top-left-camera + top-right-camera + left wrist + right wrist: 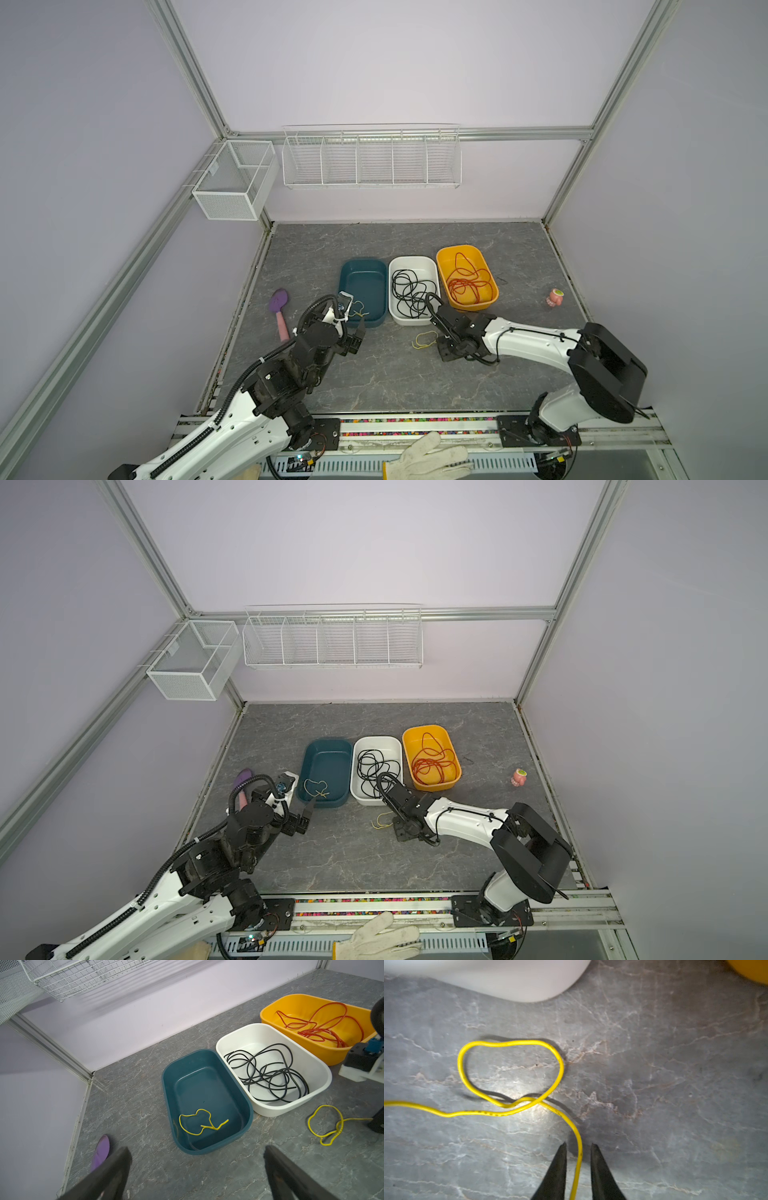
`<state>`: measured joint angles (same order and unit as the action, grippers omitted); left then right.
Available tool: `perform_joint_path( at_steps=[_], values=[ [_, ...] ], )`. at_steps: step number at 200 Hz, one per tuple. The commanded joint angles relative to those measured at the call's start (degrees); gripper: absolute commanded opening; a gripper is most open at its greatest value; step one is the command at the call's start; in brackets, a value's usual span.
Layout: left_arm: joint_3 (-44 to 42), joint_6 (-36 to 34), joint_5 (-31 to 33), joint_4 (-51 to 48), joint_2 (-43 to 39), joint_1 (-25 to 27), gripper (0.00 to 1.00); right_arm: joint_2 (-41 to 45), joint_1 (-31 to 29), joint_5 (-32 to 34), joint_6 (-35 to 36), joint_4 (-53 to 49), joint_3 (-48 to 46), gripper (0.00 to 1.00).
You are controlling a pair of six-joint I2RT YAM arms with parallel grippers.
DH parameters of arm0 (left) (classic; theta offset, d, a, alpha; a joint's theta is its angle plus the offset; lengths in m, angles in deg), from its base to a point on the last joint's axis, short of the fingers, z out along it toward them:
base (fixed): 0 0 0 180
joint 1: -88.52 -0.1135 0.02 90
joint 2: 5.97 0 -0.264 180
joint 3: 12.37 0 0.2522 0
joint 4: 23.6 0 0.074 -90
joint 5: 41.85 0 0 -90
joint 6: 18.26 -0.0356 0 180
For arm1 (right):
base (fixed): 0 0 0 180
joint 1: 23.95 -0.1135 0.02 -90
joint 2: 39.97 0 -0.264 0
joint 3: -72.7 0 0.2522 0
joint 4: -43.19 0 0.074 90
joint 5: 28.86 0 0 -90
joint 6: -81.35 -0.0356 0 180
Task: Untangle the cables
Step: 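Lower the right gripper and pinch the second yellow wire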
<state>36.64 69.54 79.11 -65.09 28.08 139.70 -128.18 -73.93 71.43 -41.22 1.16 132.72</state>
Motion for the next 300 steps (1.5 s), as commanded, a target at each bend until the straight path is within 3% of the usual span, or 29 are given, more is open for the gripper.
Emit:
perform_joint_path(
  at_steps=[1,192,256,300],
  values=[
    [-0.53,-0.65,-0.64,-0.49,-0.2,-0.03,0.99,-0.48,-0.05,0.67,0.1,0.57,-0.33,0.24],
    [-0.53,-0.77,-0.64,-0.49,-0.11,-0.02,0.99,-0.83,0.12,2.48,0.22,1.24,1.89,0.21],
    [-0.52,-0.72,-0.73,-0.49,-0.19,-0.02,0.99,-1.11,0.18,2.81,0.32,1.12,1.89,0.16],
    [-0.52,-0.74,-0.73,-0.5,-0.2,-0.02,0.99,-0.33,0.18,2.79,0.23,0.77,1.78,0.07]
  ],
)
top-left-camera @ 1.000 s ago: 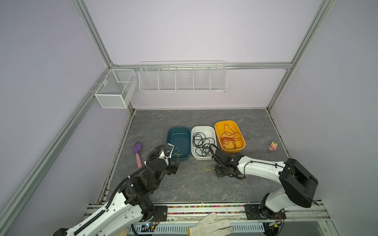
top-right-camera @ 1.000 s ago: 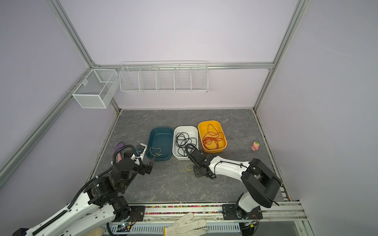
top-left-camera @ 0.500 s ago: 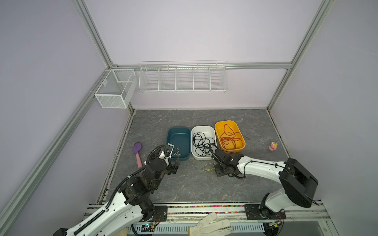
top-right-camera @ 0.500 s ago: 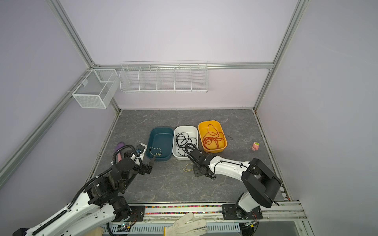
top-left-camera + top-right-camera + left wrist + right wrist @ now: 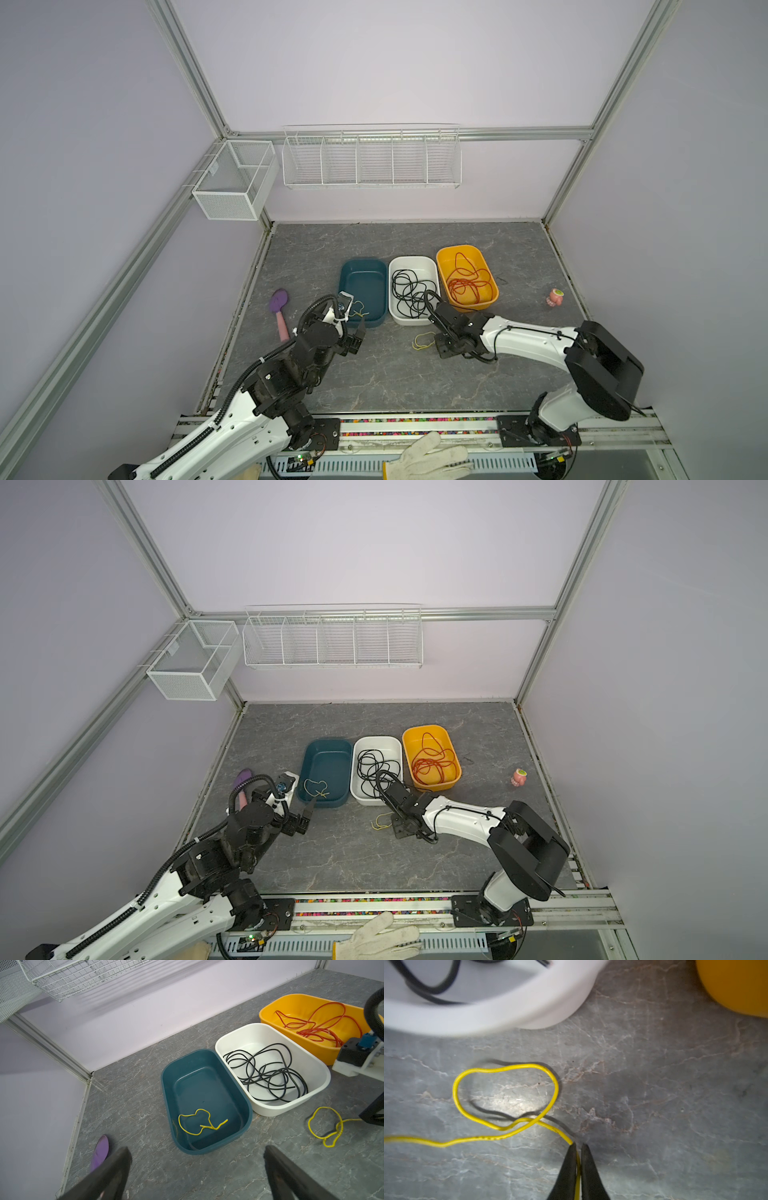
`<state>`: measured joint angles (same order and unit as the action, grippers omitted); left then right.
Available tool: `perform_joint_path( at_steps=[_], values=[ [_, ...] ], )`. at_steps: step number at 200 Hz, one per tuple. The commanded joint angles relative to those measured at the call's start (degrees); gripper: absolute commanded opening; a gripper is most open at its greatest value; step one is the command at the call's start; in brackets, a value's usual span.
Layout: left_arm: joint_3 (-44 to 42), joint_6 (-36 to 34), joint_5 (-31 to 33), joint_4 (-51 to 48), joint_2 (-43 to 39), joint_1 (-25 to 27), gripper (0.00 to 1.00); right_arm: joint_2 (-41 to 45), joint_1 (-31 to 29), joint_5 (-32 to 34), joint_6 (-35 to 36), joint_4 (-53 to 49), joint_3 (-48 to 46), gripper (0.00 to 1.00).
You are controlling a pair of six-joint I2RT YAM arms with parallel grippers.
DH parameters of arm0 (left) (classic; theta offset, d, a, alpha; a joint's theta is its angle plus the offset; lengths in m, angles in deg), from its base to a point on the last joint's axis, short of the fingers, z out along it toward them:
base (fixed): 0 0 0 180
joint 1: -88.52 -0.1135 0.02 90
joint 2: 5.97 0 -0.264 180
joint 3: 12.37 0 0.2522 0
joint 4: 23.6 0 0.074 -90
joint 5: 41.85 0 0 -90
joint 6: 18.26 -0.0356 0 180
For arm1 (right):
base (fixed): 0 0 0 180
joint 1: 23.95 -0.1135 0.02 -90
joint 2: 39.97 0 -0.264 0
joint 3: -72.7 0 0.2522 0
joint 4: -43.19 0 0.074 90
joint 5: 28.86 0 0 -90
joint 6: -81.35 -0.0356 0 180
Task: Untangle the cables
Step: 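Lower the right gripper and pinch the second yellow wire, then lift the second yellow wire and carry it over the teal tub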
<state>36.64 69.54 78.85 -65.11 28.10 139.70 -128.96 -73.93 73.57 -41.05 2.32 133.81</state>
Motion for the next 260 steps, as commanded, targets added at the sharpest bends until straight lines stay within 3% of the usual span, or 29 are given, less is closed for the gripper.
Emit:
perform_joint_path(
  at_steps=[1,114,167,200,260],
  values=[
    [-0.52,-0.85,-0.46,-0.47,-0.23,-0.02,0.99,0.47,0.21,0.62,0.1,-0.39,0.71,0.07],
    [-0.46,-0.83,-0.85,-0.47,-0.4,0.02,0.99,13.16,-1.45,-6.82,0.52,-7.85,-0.44,0.07],
    [-0.53,-0.93,-1.01,-0.47,-0.14,0.02,0.99,18.14,-3.32,-9.1,0.33,-12.22,6.18,0.07],
    [-0.53,-1.04,-0.99,-0.41,-0.23,-0.02,1.0,14.94,-3.46,-11.13,1.08,-13.43,13.12,0.07],
    [-0.44,-1.07,-1.41,-0.04,-0.55,-0.03,0.99,-2.23,-3.45,-12.42,4.78,-18.39,33.35,0.07]
  ],
)
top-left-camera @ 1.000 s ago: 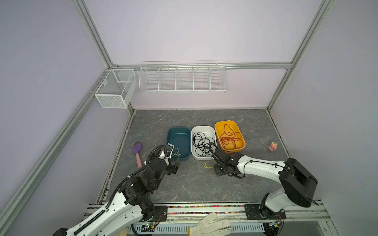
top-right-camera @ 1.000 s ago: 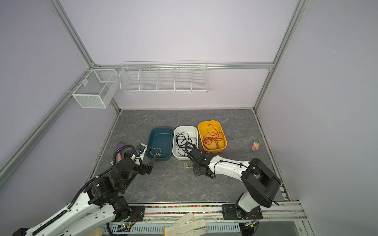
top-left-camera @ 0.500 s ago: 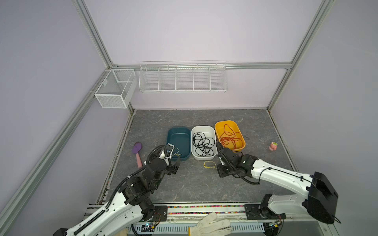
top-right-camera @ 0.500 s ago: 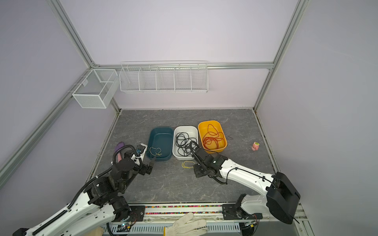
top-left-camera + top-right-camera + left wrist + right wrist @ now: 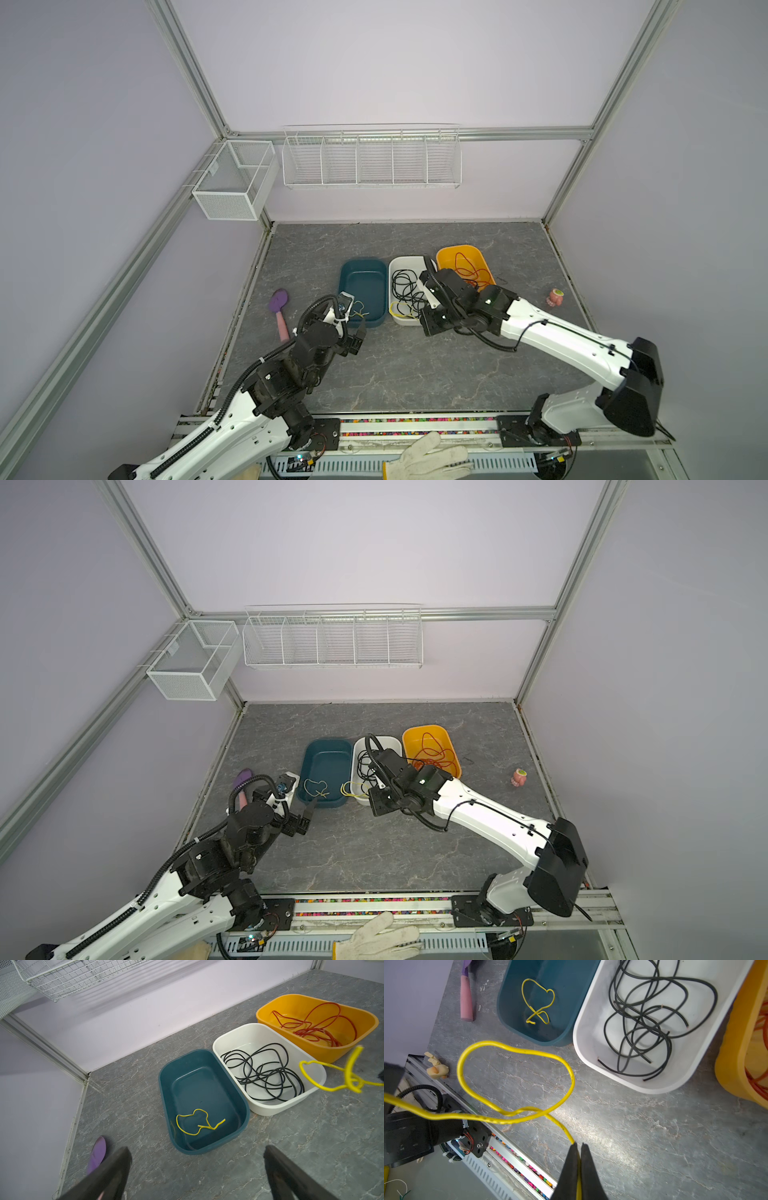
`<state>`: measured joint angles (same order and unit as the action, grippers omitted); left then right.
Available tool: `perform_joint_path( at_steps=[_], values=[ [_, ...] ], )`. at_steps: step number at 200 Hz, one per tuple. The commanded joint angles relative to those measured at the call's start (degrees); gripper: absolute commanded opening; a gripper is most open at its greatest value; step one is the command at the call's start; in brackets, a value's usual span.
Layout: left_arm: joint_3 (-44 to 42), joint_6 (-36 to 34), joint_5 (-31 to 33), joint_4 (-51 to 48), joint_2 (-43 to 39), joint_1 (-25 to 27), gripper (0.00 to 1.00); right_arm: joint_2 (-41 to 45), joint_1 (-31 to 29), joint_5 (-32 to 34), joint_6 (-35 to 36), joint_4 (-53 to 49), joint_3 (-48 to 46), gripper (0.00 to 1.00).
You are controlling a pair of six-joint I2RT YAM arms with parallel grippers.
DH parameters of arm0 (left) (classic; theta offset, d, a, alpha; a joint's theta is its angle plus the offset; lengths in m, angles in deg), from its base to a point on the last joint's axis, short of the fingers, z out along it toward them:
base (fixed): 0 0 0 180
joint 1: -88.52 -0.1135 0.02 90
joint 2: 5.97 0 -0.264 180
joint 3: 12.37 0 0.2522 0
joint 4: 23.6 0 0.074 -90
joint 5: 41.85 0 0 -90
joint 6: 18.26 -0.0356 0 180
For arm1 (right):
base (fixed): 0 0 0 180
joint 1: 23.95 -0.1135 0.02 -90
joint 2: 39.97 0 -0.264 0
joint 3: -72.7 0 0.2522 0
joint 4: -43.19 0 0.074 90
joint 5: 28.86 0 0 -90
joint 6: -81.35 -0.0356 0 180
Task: Untangle the cables
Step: 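Lift the second yellow wire and carry it over the teal tub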
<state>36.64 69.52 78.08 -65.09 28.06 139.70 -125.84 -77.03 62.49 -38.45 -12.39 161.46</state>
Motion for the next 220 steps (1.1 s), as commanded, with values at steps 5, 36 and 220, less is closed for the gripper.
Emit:
perform_joint_path(
  at_steps=[5,36,220],
  values=[
    [-0.44,-1.09,-0.73,-0.01,-0.63,-0.03,1.0,-6.86,-0.33,-1.33,2.27,-4.23,7.57,0.07],
    [-0.57,-1.08,-1.09,0.53,-2.13,-0.01,1.0,-15.22,0.0,0.28,2.8,-5.98,17.14,0.07],
    [-0.7,-1.15,-1.87,1.08,-2.82,0.04,1.0,-47.77,2.62,2.09,0.66,-20.67,56.32,0.07]
  ],
)
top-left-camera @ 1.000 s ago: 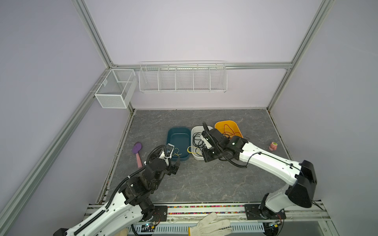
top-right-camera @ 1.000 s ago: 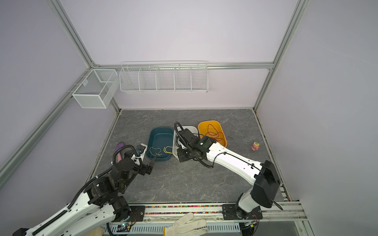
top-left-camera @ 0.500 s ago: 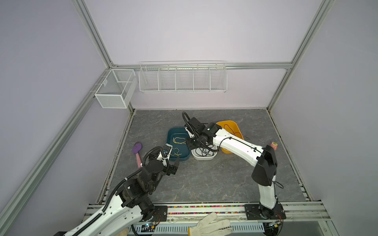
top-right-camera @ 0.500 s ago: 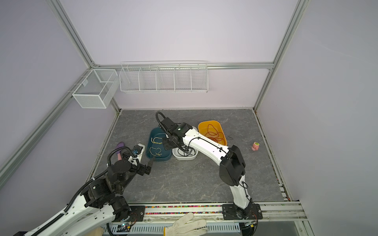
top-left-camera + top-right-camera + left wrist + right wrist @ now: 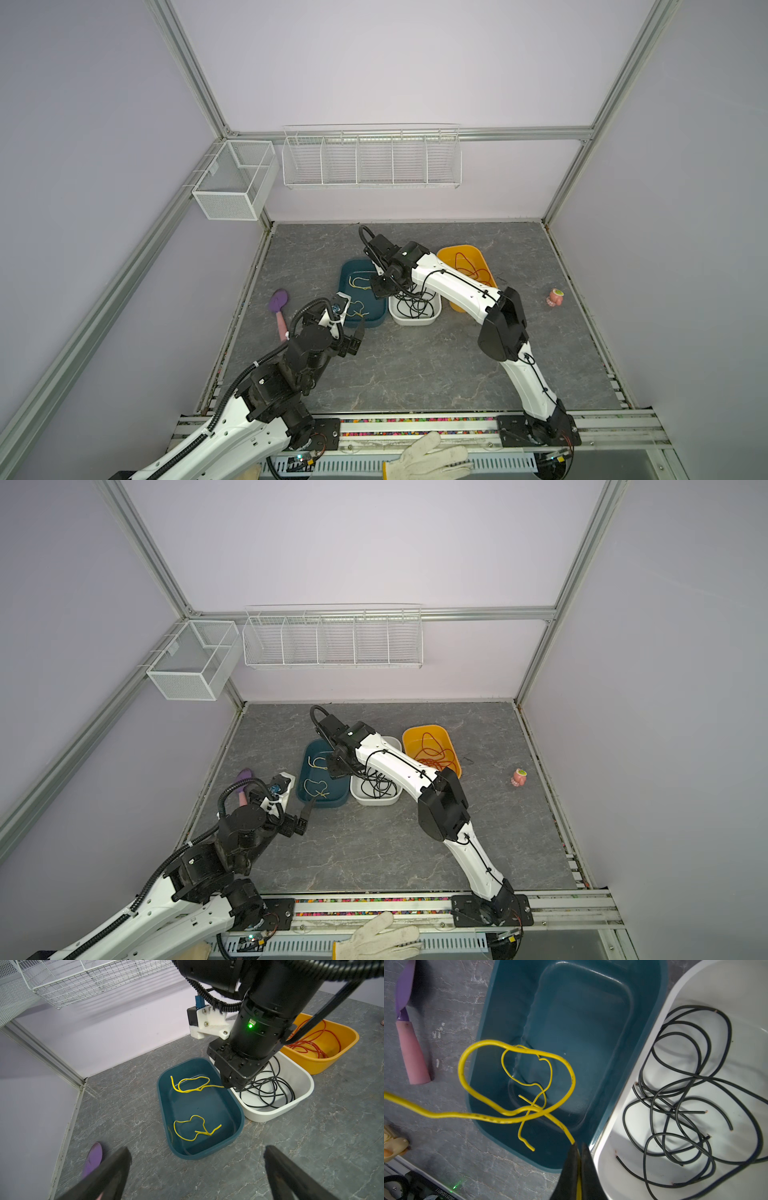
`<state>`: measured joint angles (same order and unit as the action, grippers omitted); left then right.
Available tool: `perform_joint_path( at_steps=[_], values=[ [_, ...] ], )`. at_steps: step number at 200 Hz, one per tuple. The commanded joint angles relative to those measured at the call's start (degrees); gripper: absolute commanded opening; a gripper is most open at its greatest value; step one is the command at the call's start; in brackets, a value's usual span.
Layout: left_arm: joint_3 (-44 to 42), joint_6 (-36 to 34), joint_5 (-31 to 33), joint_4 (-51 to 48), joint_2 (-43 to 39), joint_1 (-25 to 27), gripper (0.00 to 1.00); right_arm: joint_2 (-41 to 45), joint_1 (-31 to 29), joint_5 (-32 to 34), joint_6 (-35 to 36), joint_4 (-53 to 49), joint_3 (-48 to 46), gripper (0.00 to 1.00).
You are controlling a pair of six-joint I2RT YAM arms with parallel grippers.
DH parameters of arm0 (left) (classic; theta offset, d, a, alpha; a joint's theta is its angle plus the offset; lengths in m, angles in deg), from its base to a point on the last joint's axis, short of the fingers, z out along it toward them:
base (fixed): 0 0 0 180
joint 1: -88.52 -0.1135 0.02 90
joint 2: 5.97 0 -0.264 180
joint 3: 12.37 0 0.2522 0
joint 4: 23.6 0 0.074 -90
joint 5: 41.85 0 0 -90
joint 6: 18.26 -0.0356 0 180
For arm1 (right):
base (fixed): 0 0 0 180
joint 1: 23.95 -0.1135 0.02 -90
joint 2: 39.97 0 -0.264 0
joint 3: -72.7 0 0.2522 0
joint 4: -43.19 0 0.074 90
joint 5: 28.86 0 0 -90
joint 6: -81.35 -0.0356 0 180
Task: Untangle the cables
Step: 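Lift the second yellow wire and carry it over the teal tub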
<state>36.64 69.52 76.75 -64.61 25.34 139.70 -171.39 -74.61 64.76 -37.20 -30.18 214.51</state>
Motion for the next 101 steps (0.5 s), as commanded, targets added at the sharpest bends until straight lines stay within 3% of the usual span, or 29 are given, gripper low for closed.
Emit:
perform_joint_path(
  at_steps=[1,101],
  values=[
    [-0.66,-1.18,-0.53,0.61,-0.11,0.01,1.0,-2.42,0.2,-0.23,-0.56,-3.06,3.44,0.07],
    [-0.7,-1.13,-1.13,0.53,-0.28,-0.01,1.0,-9.15,0.15,-2.73,-0.54,-4.95,9.66,0.1]
  ],
)
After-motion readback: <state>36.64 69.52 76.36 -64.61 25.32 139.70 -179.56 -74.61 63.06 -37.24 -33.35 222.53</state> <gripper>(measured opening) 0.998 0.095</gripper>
